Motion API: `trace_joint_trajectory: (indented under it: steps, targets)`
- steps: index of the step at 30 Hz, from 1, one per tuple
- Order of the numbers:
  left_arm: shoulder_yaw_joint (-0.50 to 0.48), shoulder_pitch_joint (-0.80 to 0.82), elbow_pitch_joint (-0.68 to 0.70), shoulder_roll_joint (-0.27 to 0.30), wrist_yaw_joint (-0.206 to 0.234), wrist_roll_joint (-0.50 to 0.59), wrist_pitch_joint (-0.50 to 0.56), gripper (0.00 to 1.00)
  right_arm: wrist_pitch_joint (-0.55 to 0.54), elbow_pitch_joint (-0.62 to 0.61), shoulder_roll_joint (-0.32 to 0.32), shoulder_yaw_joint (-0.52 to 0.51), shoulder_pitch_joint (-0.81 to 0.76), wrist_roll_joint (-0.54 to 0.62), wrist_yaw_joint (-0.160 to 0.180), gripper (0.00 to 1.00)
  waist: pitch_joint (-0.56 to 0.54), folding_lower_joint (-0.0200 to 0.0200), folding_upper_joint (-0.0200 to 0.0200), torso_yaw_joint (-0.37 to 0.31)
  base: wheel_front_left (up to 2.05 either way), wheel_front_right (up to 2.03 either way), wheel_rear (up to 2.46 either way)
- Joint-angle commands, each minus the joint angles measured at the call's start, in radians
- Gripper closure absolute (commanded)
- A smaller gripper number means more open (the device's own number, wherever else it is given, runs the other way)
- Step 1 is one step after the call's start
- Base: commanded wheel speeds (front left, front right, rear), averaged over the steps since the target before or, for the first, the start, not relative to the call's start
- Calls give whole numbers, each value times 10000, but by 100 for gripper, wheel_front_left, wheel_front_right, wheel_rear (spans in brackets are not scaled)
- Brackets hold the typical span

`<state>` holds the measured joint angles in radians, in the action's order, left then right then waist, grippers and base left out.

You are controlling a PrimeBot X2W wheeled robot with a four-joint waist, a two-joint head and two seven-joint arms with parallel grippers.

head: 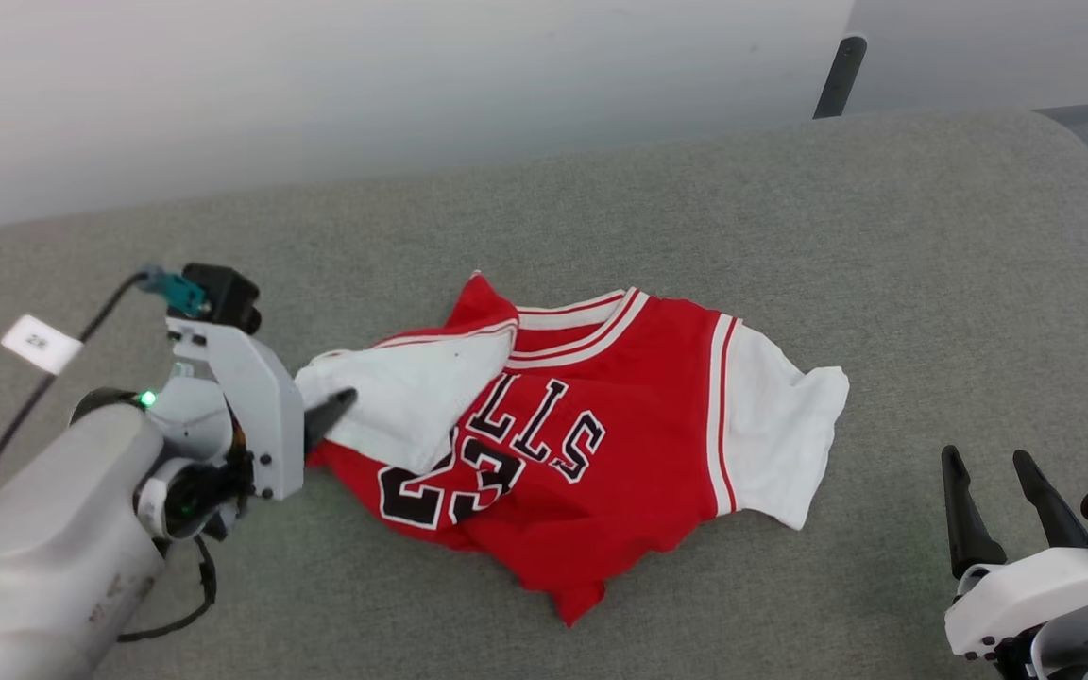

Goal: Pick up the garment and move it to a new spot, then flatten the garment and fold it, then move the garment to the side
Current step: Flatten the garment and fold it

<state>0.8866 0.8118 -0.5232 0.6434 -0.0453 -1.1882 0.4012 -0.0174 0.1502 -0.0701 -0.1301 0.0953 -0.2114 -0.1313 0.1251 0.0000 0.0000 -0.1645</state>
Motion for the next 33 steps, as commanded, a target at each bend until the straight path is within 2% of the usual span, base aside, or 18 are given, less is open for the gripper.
trace_joint_trajectory:
  steps: [1,8,16,21,30,31,32,33]
  targets:
    - [165,45,-15,44,-64,307,-9,0,30,2,14,-24,7,-24,10,0,40,0,0,-12,0,0,0]
    - [643,152,999,352,240,991,292,0,95,-98,23,-176,-155,79,10,0,8,0,0,8,0,0,0]
    - [1141,-91,3441,773,1047,1307,1287,0,92,-241,72,-270,-319,133,10,0,-15,0,0,19,0,0,0]
    - [1425,-213,4212,1003,1435,1554,1708,0,95,-236,117,-164,-302,133,10,0,41,0,0,-62,0,0,0]
    - [1662,-306,4017,847,1383,1797,1549,0,190,-138,153,-103,-142,147,10,0,187,0,0,-240,0,0,0]
    - [1678,-257,3943,824,1367,1880,1510,1,202,-128,155,-103,-134,152,10,0,198,0,0,-254,0,0,0]
    - [1682,-223,3856,794,1340,1893,1464,7,213,-114,157,-100,-125,162,10,0,205,0,0,-266,0,0,0]
    - [1683,-210,3757,764,1360,1898,1455,22,222,-101,159,-100,-118,166,10,0,207,0,0,-276,0,0,0]
